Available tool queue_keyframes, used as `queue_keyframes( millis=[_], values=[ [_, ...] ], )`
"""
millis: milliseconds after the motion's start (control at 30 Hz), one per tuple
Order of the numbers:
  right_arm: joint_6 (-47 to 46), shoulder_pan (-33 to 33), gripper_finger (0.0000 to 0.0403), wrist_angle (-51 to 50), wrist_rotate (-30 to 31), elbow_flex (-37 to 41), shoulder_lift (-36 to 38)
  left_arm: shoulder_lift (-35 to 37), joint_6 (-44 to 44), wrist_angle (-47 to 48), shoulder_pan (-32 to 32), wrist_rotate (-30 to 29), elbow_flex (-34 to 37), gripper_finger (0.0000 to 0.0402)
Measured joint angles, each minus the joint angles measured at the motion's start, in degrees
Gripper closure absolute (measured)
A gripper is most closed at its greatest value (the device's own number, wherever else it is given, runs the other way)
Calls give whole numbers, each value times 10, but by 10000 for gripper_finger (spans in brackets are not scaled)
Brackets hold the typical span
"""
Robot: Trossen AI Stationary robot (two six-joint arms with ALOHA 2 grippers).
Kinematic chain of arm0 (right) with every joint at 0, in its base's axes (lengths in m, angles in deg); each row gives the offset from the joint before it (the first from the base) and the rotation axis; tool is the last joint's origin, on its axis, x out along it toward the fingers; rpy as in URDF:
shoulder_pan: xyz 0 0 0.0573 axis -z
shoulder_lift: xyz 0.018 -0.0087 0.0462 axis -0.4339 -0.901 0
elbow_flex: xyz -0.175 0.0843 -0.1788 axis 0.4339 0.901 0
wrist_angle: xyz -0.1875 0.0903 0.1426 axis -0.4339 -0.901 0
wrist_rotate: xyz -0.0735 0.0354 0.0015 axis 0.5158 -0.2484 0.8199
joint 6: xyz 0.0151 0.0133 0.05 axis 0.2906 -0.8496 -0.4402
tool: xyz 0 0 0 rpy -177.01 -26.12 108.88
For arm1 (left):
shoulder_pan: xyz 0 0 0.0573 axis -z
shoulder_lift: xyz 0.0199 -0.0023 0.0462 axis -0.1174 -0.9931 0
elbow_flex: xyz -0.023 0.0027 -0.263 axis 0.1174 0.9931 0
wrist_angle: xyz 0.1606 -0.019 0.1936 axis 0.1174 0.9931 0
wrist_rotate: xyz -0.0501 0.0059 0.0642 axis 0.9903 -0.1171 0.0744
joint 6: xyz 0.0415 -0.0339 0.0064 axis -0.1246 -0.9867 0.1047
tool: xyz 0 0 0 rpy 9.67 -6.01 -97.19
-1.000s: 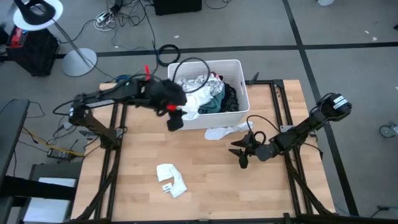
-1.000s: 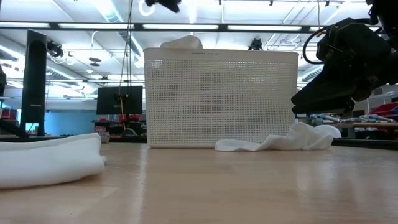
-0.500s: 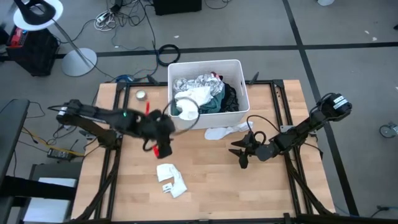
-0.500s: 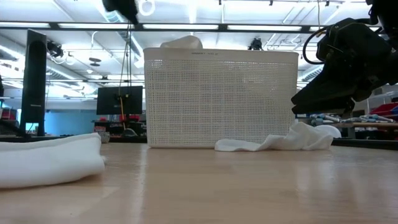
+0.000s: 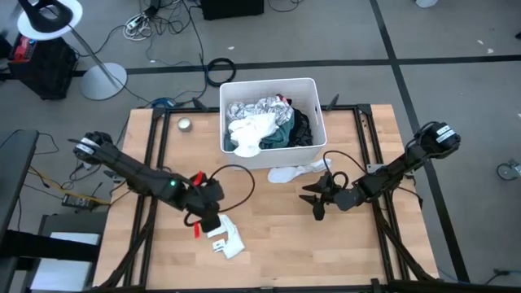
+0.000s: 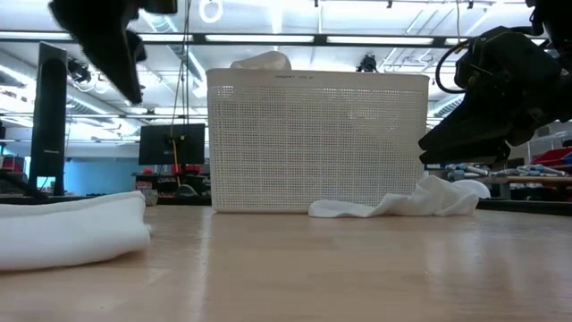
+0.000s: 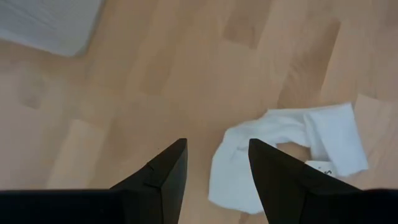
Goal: Sort clothes
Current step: Put the left white sock into the white laundry organizer
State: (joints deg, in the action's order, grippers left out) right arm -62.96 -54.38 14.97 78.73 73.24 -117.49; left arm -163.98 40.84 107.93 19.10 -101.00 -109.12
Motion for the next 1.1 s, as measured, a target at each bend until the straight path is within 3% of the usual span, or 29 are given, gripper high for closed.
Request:
queue_keyframes(
  millis=[567,767,1100],
  values=[
    [-3,0,219,0,-1,0,0,0,-83,-207,5,92,189,224],
    [-3,0,219,0,-1,0,0,0,-107,-282,5,112,234,224],
    [-13,0,219,0,-1,0,0,-29,-124,-302,6,114,258,233]
  ],
)
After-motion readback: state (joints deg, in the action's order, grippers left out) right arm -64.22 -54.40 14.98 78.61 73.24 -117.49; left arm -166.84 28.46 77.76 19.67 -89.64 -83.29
